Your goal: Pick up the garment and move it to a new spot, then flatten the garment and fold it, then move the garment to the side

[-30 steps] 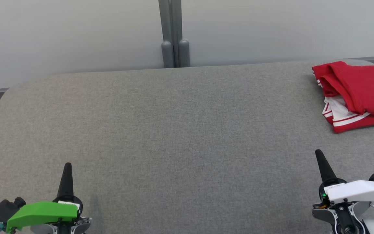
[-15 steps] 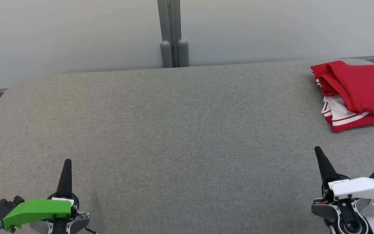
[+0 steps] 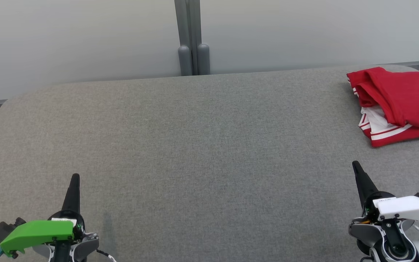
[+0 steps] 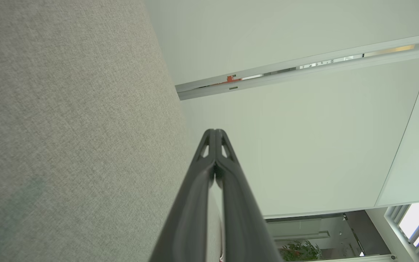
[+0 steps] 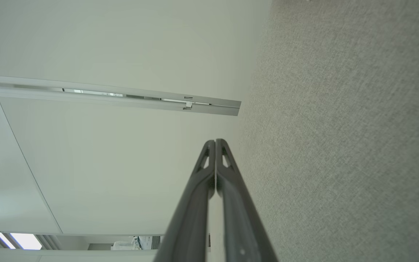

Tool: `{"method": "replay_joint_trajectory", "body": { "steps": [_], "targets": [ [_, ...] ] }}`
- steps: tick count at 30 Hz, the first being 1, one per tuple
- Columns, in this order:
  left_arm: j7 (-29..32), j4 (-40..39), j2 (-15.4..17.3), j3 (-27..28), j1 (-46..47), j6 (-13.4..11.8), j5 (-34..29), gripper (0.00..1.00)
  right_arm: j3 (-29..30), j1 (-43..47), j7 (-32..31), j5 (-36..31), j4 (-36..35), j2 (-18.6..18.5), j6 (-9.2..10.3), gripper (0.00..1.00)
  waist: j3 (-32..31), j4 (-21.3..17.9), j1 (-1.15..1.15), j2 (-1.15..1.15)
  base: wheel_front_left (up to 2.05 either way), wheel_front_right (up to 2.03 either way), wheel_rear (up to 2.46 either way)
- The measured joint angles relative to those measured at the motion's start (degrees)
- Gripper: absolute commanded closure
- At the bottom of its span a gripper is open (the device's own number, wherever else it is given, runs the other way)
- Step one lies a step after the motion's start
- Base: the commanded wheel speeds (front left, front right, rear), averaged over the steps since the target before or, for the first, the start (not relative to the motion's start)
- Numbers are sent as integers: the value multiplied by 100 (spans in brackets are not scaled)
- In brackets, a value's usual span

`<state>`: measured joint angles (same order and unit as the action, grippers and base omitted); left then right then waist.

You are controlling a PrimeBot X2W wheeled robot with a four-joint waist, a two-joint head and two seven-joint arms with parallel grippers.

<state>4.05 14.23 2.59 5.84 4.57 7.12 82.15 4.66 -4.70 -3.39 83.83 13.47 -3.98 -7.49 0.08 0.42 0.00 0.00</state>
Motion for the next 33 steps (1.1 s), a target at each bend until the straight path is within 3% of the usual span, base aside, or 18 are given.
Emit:
{"method": "replay_joint_trajectory", "body": {
  "steps": [24, 33],
  "targets": [
    [246, -7, 7, 64, 129, 19, 1011, 100, 121, -132, -263, 879, 45, 66, 0, 100, 10, -42, 0, 0, 0, 0, 0],
    [249, -10, 7, 65, 137, 20, 1026, 100, 131, -134, -267, 889, 47, 71, 0, 100, 10, -43, 0, 0, 0, 0, 0]
  ]
}}
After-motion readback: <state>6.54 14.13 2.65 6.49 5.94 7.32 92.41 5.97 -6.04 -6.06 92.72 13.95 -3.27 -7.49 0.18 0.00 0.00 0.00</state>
